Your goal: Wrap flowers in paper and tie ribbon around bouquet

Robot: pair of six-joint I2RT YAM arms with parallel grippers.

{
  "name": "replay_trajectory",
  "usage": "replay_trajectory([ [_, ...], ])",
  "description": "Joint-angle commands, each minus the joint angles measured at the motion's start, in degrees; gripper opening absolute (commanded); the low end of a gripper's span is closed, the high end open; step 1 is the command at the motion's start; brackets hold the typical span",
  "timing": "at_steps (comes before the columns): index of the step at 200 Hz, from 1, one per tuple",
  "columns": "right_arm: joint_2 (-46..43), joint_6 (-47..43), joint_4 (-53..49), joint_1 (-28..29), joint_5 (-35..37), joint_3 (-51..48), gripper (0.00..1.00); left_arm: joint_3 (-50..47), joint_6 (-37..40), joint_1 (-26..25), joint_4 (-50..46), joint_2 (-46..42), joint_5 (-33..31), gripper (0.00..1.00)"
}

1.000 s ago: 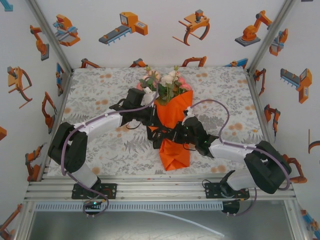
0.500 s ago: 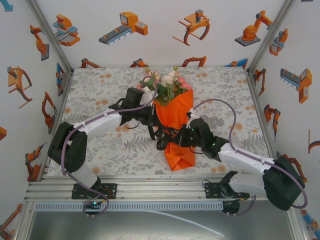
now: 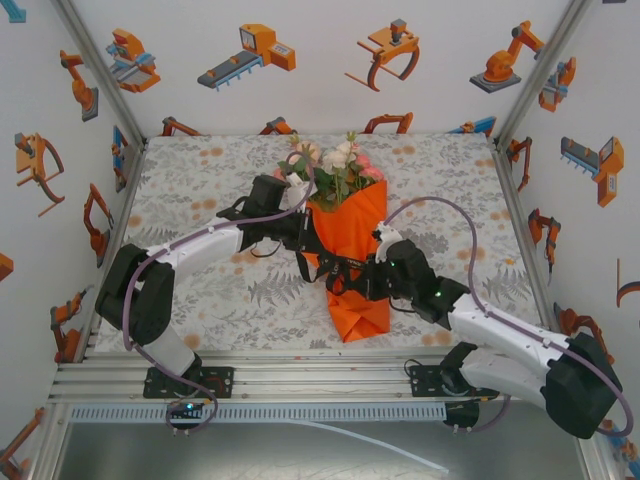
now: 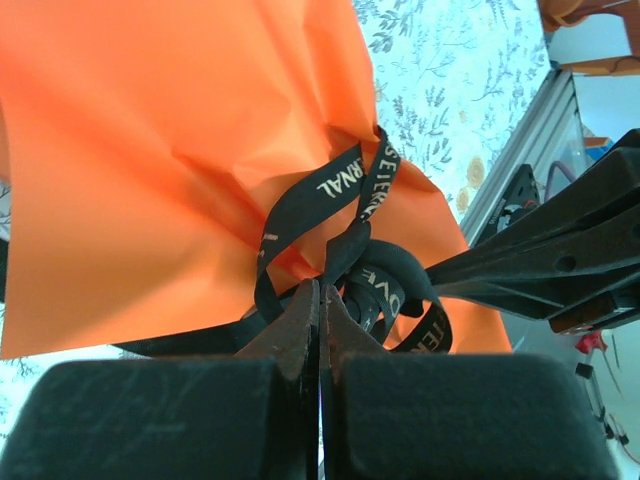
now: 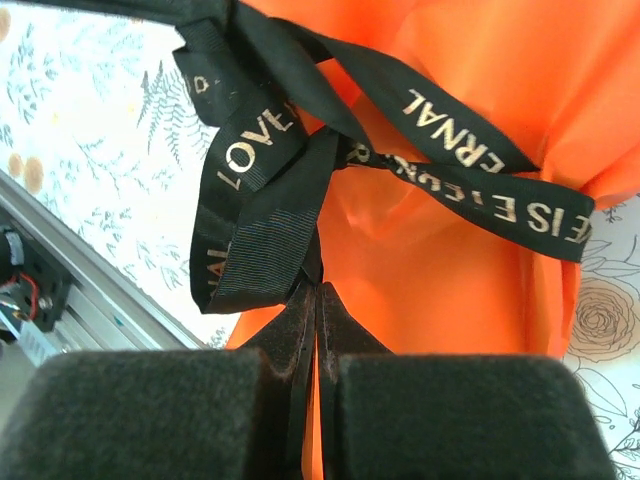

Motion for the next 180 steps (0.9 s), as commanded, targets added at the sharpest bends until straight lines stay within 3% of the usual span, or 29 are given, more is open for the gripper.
replay_trajectory([
  [1, 1.0, -6.9, 0.6, 2.4, -1.4, 2.5, 0.00, -1.1, -0.6, -0.2, 4.5, -0.6, 5.1, 0.02],
  [41, 4.8, -15.0, -0.1, 9.5, -1.0, 5.3, 0.00, 0.2, 4.4, -2.9, 1.1, -0.3, 5.0, 0.03],
  [81, 1.3, -16.8, -8.7, 9.7, 16.9, 6.1, 0.00, -0.7, 9.2, -5.8, -0.6, -1.4, 4.6, 0.03],
  [100, -0.9, -19.6, -9.2, 9.7, 21.0, 5.7, 0.00, -2.0, 9.1, -6.6, 0.6, -1.9, 4.7, 0.03],
  [129, -1.3, -21.8, -4.9, 9.7, 20.2, 5.6, 0.00, -2.8, 8.4, -7.0, 1.2, -2.7, 3.5, 0.03],
  [180, -0.3, -25.7, 14.5, 9.7, 13.3, -1.0, 0.00, -3.5, 6.8, -6.9, 2.1, -3.1, -1.2, 0.03],
])
